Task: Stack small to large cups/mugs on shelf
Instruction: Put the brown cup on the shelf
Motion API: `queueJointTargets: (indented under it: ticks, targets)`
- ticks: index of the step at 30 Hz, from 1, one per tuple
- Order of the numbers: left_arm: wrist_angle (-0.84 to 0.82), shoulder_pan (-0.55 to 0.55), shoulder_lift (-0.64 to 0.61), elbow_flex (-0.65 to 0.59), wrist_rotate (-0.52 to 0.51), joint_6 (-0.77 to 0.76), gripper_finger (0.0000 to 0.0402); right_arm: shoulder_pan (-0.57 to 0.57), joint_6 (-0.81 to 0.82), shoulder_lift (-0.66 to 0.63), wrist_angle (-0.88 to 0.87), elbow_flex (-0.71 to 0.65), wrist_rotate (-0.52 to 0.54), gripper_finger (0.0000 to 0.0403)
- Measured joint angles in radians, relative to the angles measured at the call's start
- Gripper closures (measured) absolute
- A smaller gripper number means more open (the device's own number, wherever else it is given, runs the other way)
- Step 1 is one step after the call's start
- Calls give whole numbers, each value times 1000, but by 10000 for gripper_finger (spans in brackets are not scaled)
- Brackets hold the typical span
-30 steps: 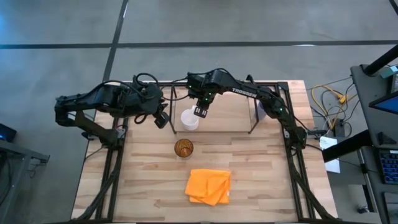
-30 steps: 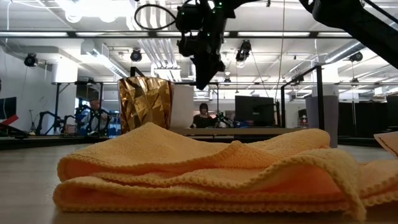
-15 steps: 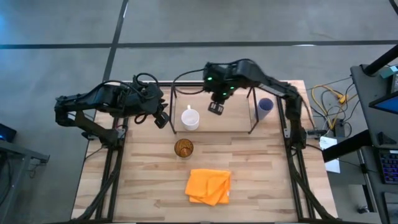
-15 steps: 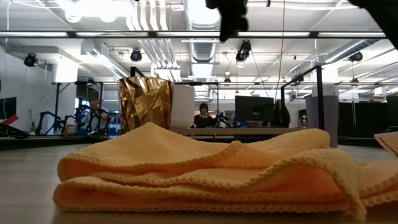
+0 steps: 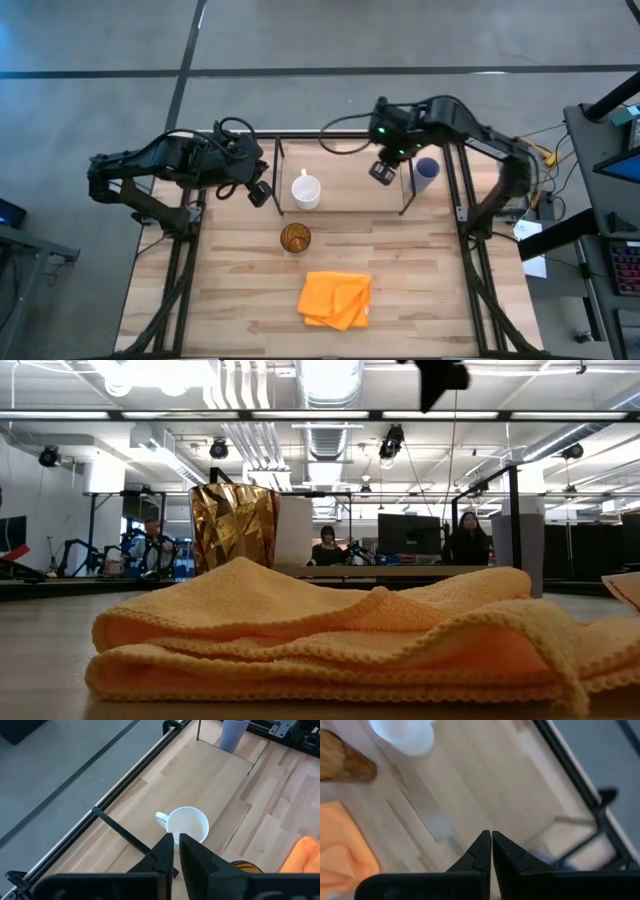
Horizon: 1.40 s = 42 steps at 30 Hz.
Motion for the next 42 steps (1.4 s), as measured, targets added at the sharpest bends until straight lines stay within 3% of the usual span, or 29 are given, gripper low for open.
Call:
queueJointTargets:
  ticks: [9,21,26,32,42]
  targets:
    - [-2,0,0,-5,26,3,394,0,206,-246,-1,-352,-2,394]
    - [15,0,7,-138,344,27,394,0,375,-479,0,-649,-39,394]
    - [96,-1,30,-221,423,48,379,0,407,-531,0,-717,-67,394]
    - [298,-7,122,-269,612,89,337,0,406,-569,0,-760,-87,394]
    - [335,-15,322,-275,636,54,320,0,387,-615,0,-770,-87,394]
